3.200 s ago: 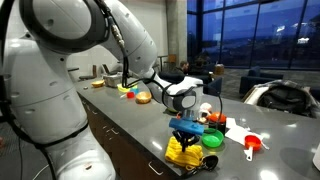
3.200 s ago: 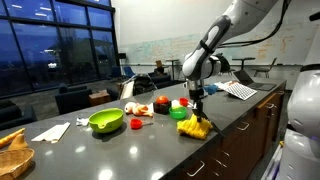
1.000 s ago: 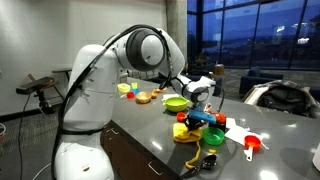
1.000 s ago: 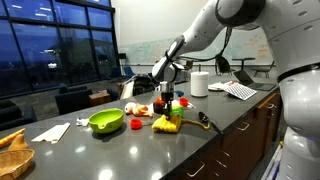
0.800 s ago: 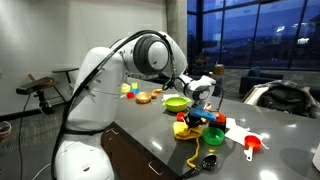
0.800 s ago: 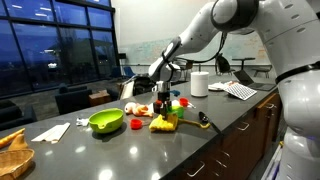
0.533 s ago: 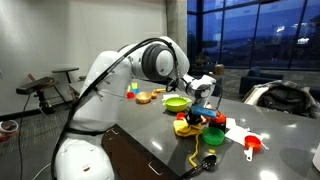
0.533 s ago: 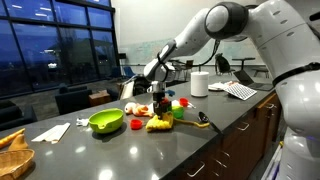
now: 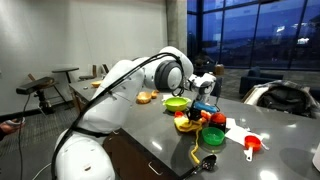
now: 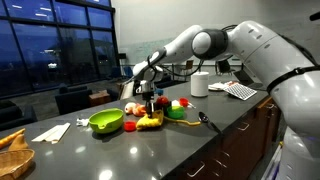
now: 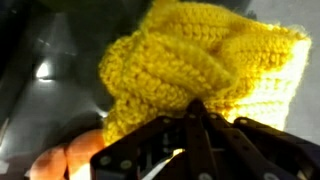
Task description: Use the yellow object to wipe the table
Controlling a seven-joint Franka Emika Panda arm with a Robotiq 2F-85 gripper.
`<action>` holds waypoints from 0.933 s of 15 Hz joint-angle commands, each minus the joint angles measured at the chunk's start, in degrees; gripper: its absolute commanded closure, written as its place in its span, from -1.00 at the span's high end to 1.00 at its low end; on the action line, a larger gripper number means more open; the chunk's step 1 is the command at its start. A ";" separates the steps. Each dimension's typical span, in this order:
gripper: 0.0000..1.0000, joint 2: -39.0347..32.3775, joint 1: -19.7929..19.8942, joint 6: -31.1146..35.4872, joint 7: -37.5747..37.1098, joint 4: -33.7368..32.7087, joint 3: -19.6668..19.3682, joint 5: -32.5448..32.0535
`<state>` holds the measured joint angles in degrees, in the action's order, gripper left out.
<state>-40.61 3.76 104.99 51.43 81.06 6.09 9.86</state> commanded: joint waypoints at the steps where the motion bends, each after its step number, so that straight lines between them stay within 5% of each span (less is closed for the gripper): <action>1: -1.00 -8.50 -1.30 -5.25 -0.34 -14.65 1.53 -2.18; 2: -0.98 -4.16 -0.17 -2.87 -0.22 -7.30 1.42 -1.25; 8: -0.98 -7.33 -0.88 -4.89 -0.24 -12.83 1.77 -1.79; 9: -0.48 -7.40 -0.88 -4.97 -0.24 -12.99 1.77 -1.79; 14: -0.02 -7.56 -2.44 -2.23 -7.47 -18.83 -0.34 -4.41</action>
<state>-47.89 2.52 101.40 48.70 66.37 6.96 7.62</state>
